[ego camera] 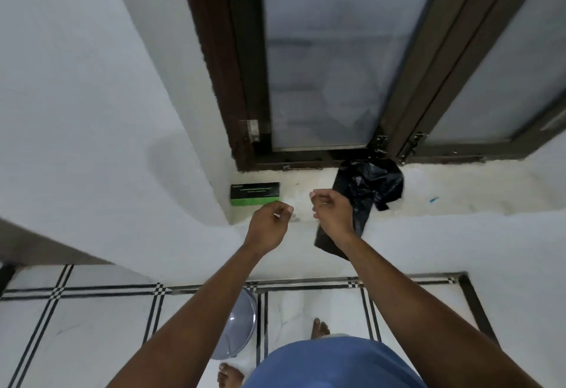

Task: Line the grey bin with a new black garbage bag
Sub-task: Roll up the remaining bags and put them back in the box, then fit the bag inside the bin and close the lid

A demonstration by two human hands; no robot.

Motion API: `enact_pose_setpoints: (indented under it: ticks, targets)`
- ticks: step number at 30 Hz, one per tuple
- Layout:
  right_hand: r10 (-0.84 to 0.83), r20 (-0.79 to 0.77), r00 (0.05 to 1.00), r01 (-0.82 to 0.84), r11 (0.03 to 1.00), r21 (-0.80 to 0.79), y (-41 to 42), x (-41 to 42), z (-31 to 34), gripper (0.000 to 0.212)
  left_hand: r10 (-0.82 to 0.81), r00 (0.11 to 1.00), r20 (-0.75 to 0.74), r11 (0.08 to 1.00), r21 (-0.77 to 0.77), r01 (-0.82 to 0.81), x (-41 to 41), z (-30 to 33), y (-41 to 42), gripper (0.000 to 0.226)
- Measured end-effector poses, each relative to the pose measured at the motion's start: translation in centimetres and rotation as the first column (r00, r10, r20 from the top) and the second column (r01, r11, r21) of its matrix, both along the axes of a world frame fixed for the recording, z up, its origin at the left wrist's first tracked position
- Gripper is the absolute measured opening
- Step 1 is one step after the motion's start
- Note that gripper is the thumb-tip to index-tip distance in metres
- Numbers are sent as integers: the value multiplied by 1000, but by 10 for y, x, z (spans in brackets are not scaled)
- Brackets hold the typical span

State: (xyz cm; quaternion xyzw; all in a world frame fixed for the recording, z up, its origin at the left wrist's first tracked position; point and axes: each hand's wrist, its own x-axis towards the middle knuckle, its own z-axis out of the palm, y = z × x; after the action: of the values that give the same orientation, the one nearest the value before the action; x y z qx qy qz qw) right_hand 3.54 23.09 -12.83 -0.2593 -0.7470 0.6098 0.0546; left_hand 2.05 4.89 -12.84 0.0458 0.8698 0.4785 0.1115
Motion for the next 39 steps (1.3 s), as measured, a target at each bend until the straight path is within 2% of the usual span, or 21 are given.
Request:
enact_pose_setpoints:
  ticks: [4,7,11,12,14,16,18,19,20,21,22,23,24,26,27,30,32,34,36,37,39]
  targets:
    - [-82,41,996,83,996,-24,41,22,-1,8,-105,993,46,991,-79,108,-4,-3,55,17]
    - [-101,58,993,103,994,-21,72,34,-1,8,-81,995,57,945,-314,95,-2,-7,89,38]
    - [-75,79,994,74,997,16,98,37,-12,11,-109,991,79,869,-477,133,0,-3,111,66]
    - [-72,86,994,72,997,9,102,38,-14,10,-140,985,100,843,-510,171,-1,-5,115,63]
    - [-63,93,994,64,998,-6,105,38,-13,11,-172,975,143,827,-517,222,-1,-6,120,40]
    - [-20,80,997,21,1000,-7,106,40,-5,28,-131,974,185,908,-373,193,-1,-4,122,22]
    - [98,64,993,-98,995,-11,105,45,6,71,-10,940,340,1000,-13,15,-5,6,121,23]
    - [188,70,980,-189,982,9,105,48,10,98,16,888,460,975,188,-115,-6,17,119,22]
    - [279,91,956,-285,957,60,103,51,14,121,9,840,543,913,337,-228,-7,29,116,22]
    - [356,114,928,-370,918,146,101,55,15,133,2,814,581,861,413,-297,-8,38,113,25]
    - [408,118,905,-425,875,234,95,58,16,131,2,804,594,821,457,-341,-10,49,109,27]
    - [432,92,897,-439,849,294,88,59,16,115,13,807,591,801,476,-362,-10,60,104,28]
    - [415,43,909,-406,857,318,82,59,14,86,23,808,588,790,485,-375,-11,71,101,29]
    - [342,-42,939,-323,916,238,64,60,19,29,46,827,561,781,495,-380,-10,87,87,30]
    - [299,-53,953,-289,947,140,56,60,24,16,46,840,540,792,493,-360,-7,93,79,34]
    - [200,-44,979,-205,962,-179,34,65,41,12,-16,890,455,889,414,-196,5,105,49,50]
    - [159,-45,986,-165,939,-302,17,73,48,11,-85,916,393,943,329,-54,22,110,27,55]
    - [88,-42,995,-97,923,-373,-6,84,52,11,-137,931,337,974,217,65,39,112,-1,58]
    - [23,-14,1000,-27,909,-416,-30,95,51,12,-165,939,302,984,120,134,52,109,-32,45]
    - [5,1,1000,-4,902,-432,-43,101,49,13,-185,933,307,981,114,157,57,107,-51,36]
    - [0,36,999,14,915,-404,-67,115,42,11,-220,905,363,968,198,155,68,104,-88,27]
